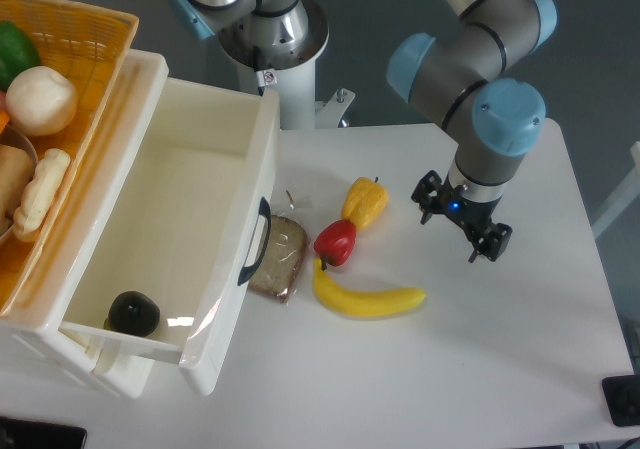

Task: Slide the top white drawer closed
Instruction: 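Move the gripper down toward the open white drawer's front handle, then bring the gripper against the front panel of the open drawer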

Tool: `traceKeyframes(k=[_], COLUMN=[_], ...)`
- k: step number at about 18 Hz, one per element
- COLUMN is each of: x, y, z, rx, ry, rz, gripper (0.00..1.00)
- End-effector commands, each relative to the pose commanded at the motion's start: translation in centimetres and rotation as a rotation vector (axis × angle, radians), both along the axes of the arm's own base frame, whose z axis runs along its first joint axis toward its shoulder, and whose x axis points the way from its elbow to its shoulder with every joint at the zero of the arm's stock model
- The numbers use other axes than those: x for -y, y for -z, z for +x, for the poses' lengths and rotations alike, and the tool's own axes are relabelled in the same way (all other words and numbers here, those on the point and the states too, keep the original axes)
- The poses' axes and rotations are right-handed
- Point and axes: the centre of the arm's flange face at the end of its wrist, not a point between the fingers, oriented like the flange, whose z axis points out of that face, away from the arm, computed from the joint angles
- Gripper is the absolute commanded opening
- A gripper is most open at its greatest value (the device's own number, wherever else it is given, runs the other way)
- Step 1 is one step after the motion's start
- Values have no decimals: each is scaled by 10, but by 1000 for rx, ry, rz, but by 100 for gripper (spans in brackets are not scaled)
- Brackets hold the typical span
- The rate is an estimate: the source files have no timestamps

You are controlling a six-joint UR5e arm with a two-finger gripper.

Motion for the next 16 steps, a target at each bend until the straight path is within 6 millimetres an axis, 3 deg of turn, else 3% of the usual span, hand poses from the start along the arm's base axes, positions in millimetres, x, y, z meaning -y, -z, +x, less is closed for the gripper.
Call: traceKeyframes(k=[2, 3, 4, 8, 11, 12, 16], x=[-12, -19, -23, -53, -71, -76, -84], y=[-4, -13, -22, -19, -18, -17, -19], z=[10, 18, 27, 60, 77, 83, 96], rx=[25, 31, 37, 100, 180, 195, 268], ry=[-69, -93, -123, -275, -298, -301, -353], rz=[35, 61, 81, 92, 148, 153, 168], gripper=[99, 92, 83, 48, 6, 0, 0])
